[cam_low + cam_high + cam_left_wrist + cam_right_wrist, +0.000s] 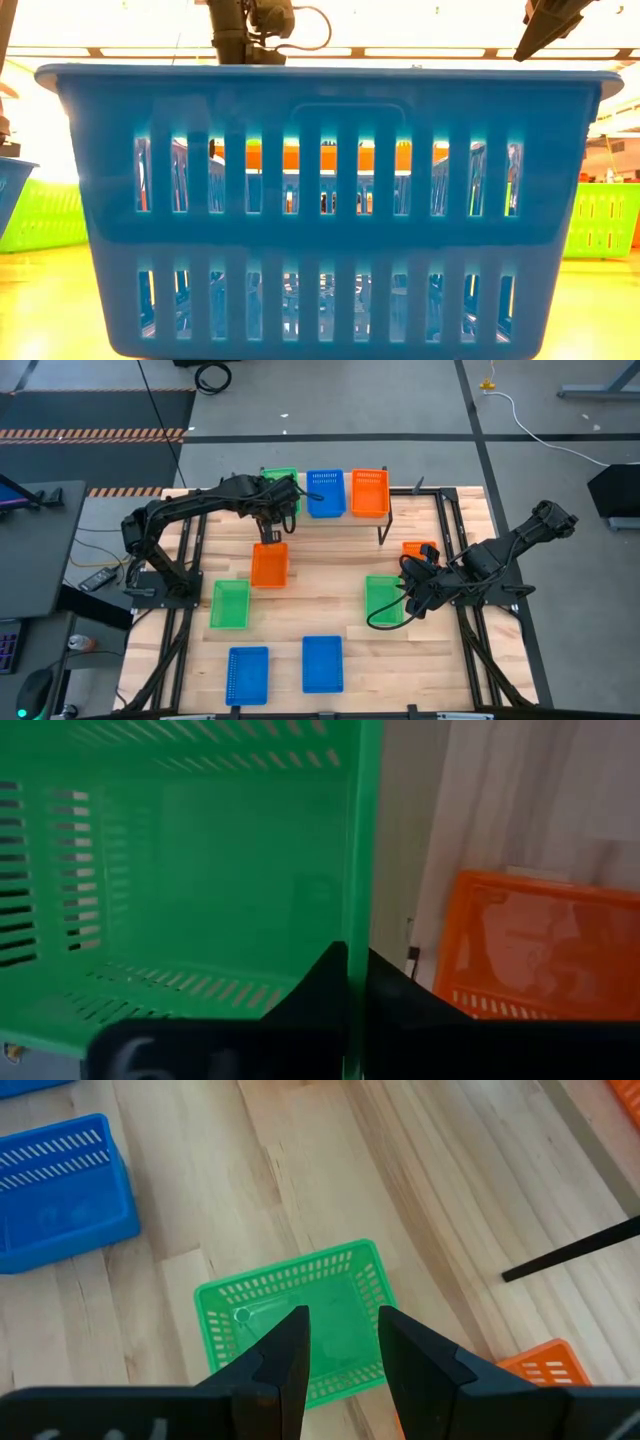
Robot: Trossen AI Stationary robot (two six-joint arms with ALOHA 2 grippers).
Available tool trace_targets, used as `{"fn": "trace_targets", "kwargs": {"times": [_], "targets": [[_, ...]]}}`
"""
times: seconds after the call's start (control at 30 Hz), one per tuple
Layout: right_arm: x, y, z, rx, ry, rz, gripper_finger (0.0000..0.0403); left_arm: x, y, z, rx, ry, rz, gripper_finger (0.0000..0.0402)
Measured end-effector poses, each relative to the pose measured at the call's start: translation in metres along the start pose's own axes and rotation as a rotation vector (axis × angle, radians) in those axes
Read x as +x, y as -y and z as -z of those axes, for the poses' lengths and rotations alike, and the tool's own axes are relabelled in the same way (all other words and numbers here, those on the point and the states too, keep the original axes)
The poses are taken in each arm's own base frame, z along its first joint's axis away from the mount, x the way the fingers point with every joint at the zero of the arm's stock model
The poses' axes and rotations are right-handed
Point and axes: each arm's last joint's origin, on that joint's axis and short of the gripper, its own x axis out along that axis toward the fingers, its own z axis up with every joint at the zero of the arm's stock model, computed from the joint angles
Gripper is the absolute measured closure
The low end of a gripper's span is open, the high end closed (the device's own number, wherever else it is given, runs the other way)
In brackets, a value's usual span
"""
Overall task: Stack baskets on shelf by color
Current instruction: Put the middle green bin on the shelf
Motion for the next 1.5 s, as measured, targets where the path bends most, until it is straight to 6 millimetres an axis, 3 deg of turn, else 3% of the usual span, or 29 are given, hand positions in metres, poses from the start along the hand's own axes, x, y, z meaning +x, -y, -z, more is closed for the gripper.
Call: {"fn": "trace_targets", "kwargs": {"times": [0.3,0.6,1.5], "targets": [[0.0000,0.0000,0.0000,0.000,0.000,0.000,0.0275,0.0001,0.0001,0.0000,0.004,-0.001,0.000,0.0374],[0.0000,0.0000,0.0001,0.000,-0.002,-0.001,0.0275,0.0000,0.0001,0.0000,0.049,-0.002,0.001,0.0387],[-0.0001,-0.0001,0.0002,0.000,-0.005,-0.005,0.0275,-0.0041,-0.0012,-0.0001,0.044,0.027,-0.006,0.0345]]}}
